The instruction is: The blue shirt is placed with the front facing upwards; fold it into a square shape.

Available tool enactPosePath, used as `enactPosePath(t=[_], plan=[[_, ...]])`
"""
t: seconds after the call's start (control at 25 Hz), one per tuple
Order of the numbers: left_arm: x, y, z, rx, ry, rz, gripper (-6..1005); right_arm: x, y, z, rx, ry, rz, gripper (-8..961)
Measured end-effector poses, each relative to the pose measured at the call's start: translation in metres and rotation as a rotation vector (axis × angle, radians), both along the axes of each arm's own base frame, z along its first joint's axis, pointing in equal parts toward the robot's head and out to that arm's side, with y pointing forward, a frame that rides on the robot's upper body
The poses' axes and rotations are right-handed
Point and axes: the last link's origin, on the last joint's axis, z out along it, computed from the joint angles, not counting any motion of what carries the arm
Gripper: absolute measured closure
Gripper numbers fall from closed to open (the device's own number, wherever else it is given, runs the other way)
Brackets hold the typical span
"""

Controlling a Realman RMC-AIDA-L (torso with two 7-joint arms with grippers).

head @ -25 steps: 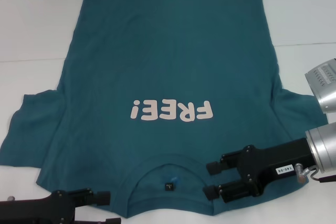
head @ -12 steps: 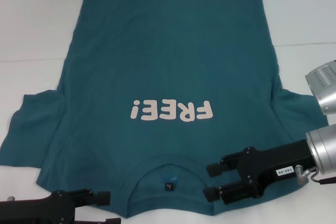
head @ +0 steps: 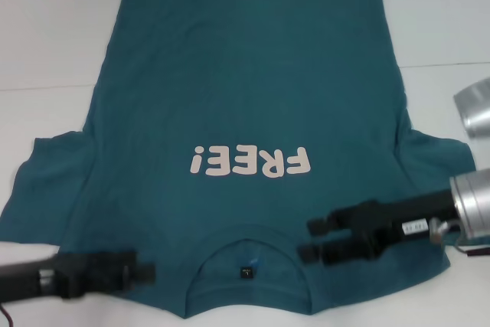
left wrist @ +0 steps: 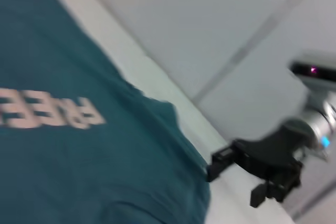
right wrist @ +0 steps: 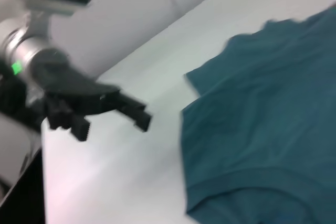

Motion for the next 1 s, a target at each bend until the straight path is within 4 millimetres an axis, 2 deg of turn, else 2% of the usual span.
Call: enactPosePath(t=[0.4, 0.76, 1.0], plan=[[-0.003, 0.027, 0.031, 0.034, -0.130, 0.315, 85, -0.009, 0.025, 0.018, 0.029, 0.041, -0.248, 221], [-0.021, 0.047, 0.040, 0.090, -0.148, 0.567, 90, -0.024, 0.060, 0.039, 0.023, 0.037, -0.456, 221], [-0.031, 0.055, 0.043, 0.130, -0.151, 0.666, 94, -0.017, 0.074, 0.041, 0.014, 0.008, -0.553, 221]])
